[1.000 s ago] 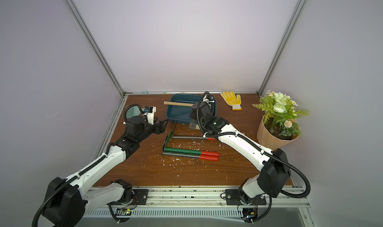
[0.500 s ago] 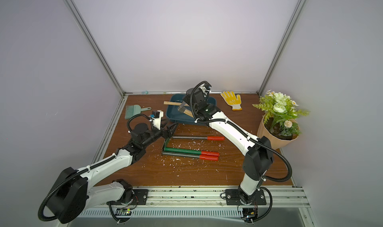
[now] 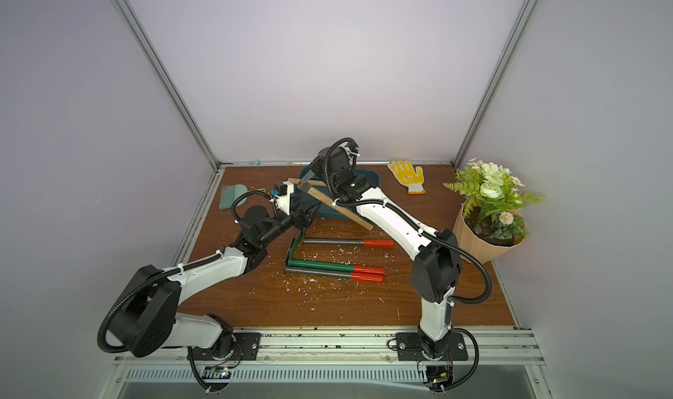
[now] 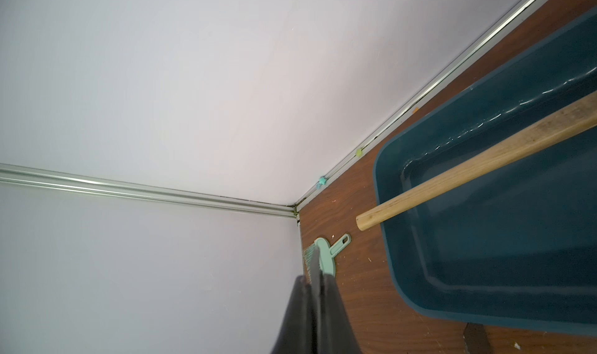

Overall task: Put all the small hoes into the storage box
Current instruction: Place the hoe in the storage box.

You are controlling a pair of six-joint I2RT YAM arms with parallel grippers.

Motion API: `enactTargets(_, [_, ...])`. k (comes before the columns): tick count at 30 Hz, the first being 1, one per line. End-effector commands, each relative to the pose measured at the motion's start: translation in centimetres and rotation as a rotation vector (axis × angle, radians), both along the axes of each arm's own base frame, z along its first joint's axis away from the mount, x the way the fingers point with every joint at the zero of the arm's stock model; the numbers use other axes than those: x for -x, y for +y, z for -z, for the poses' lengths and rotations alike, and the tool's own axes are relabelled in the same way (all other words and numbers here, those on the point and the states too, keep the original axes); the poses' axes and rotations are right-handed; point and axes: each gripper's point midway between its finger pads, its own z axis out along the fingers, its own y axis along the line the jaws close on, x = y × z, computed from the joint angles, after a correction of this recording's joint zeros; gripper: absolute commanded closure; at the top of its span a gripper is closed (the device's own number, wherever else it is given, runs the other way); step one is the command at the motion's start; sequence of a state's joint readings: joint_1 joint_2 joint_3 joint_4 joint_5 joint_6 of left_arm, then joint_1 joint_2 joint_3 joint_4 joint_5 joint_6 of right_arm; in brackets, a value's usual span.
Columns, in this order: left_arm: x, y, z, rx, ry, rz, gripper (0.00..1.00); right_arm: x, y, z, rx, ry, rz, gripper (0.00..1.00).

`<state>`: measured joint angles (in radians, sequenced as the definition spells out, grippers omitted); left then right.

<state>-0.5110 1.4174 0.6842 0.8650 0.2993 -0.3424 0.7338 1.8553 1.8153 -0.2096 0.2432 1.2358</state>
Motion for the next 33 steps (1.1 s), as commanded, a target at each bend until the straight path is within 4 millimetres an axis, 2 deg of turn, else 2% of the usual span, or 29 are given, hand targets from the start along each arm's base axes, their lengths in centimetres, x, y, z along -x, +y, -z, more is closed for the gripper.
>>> enactTargets(1, [-0.7, -0.5, -2.1, 0.026, -0.076, -0.015, 0.24, 1.1, 0.5, -8.0, -0.184, -0.118, -0.036, 1.00])
enactTargets(9, [-2.5, -0.9, -1.7, 0.023, -0.081, -0.042, 0.25, 2.4, 0.7, -9.3, -0.205, -0.130, -0.059, 1.00])
enactTargets(15, [-2.8, -1.1, -2.3, 0.043, -0.087, -0.041, 0.33, 3.3, 0.6, -8.1, -0.221, -0.105, -0.046, 1.00])
enactTargets(23, [-2.7, -1.2, -2.9, 0.061, -0.093, -0.035, 0.63, 3.5, -0.4, -8.6, -0.223, -0.121, -0.001, 1.00])
enactTargets(29, [-2.2, -0.6, -3.4, 0.062, -0.100, -0.046, 0.81, 3.4, -1.8, -9.1, -0.217, -0.136, 0.050, 1.00])
enactTargets(33, [-1.9, -0.4, -4.3, 0.054, -0.111, -0.049, 1.00, 3.3, -3.1, -8.8, -0.182, -0.146, 0.082, 1.00])
